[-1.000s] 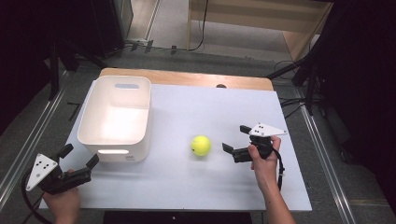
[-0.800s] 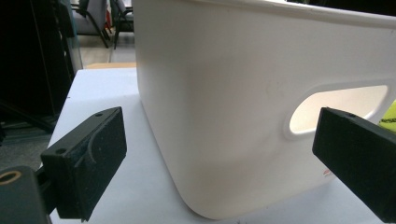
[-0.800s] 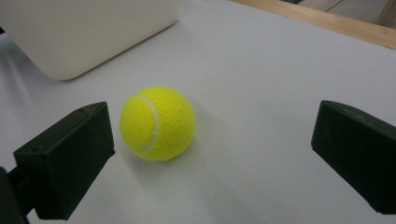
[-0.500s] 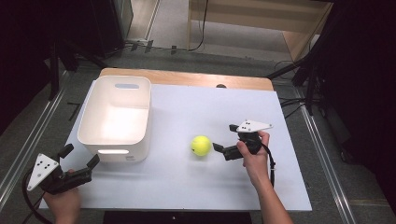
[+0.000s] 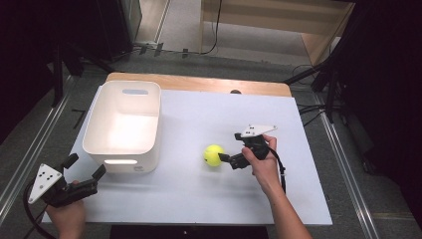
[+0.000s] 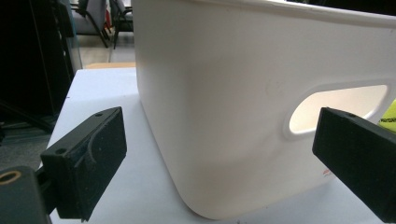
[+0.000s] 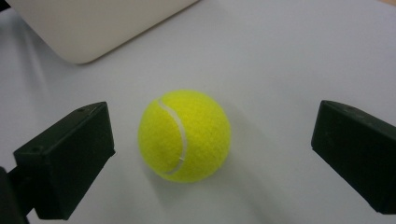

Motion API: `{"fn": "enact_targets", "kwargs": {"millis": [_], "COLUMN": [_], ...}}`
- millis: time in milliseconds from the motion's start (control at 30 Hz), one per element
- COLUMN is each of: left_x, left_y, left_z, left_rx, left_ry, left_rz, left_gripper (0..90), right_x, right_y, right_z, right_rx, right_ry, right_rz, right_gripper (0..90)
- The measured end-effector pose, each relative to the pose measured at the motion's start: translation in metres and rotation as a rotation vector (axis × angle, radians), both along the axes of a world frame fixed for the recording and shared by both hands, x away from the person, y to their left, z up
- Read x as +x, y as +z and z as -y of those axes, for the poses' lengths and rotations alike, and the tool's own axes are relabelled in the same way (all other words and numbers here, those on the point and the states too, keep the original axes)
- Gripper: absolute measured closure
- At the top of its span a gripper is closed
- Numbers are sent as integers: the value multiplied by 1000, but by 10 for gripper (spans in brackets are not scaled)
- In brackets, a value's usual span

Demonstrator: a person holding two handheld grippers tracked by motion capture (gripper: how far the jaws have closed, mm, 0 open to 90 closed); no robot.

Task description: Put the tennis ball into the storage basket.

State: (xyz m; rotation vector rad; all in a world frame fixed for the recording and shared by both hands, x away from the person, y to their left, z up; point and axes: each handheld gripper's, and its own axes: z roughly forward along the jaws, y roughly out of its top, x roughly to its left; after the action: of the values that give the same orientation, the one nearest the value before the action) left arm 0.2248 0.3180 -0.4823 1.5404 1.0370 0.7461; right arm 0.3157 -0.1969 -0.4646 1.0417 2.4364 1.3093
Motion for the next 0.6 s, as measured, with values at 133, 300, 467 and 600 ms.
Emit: {"fn": "enact_targets", "kwargs": {"millis": [133,300,467,600], "left_x": [0,0,0,0], "left_y": [0,0,0,0], "left_z": [0,0,0,0], "left_rx": [-3,-2,-4,-3], "left_ry": [-1,0,0,-2], "left_rz": [2,1,1,2], "left_gripper": [28,28,28,28], "right_x": [3,6,8,10], "right_y": [-2,-5,-8,-11], "right_z": [-7,-15,-21,-24], "right_rx": [-25,-52,-90,-101], "right_ry": [25,53,63,66], "right_rz": [-20,-48,-72,-81], "right_gripper": [0,0,0,0]}}
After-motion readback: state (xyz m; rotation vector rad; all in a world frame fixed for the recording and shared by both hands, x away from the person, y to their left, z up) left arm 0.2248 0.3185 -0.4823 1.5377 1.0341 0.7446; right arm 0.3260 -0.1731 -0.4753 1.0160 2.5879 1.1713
